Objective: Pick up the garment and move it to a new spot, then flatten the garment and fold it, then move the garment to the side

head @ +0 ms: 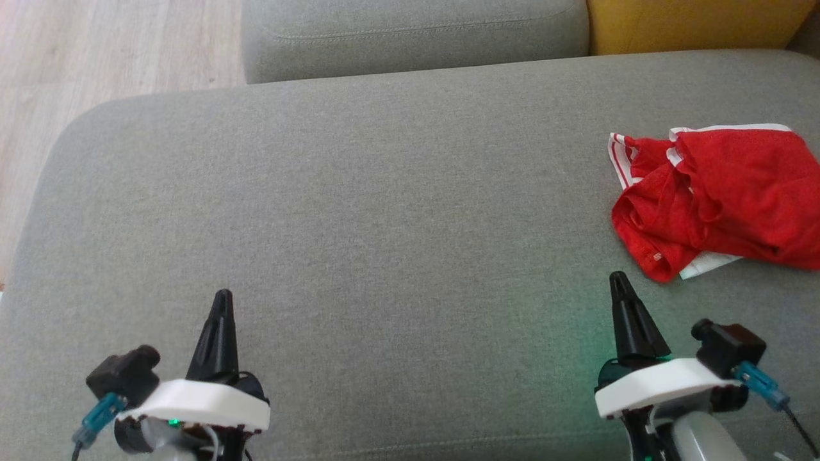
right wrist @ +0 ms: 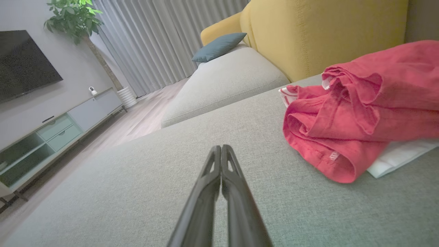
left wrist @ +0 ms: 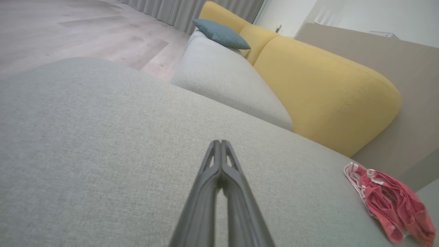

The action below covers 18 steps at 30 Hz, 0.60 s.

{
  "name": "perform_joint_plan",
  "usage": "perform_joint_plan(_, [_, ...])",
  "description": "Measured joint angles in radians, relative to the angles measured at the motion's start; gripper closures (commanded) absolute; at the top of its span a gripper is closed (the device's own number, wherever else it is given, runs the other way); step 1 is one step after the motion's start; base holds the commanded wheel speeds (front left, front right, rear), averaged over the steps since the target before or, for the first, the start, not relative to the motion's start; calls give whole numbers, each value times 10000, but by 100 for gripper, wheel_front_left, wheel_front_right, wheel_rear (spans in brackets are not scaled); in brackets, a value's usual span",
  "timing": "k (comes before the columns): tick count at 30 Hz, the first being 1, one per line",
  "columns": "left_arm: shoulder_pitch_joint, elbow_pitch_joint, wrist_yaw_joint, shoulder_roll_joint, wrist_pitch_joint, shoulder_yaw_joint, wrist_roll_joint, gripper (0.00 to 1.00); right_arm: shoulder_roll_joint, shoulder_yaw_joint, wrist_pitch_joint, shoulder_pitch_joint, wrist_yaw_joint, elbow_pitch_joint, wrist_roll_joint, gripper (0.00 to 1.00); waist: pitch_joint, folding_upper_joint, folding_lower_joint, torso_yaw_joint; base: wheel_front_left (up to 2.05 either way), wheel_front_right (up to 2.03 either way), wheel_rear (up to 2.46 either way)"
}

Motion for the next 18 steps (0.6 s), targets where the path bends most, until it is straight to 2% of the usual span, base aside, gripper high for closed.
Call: perform_joint_plan(18, [-120,148,-109,19,443,253,-1749,100,-23,-305,408,-1,0,-96,1942,100,-45,0,0,63,0,0,0])
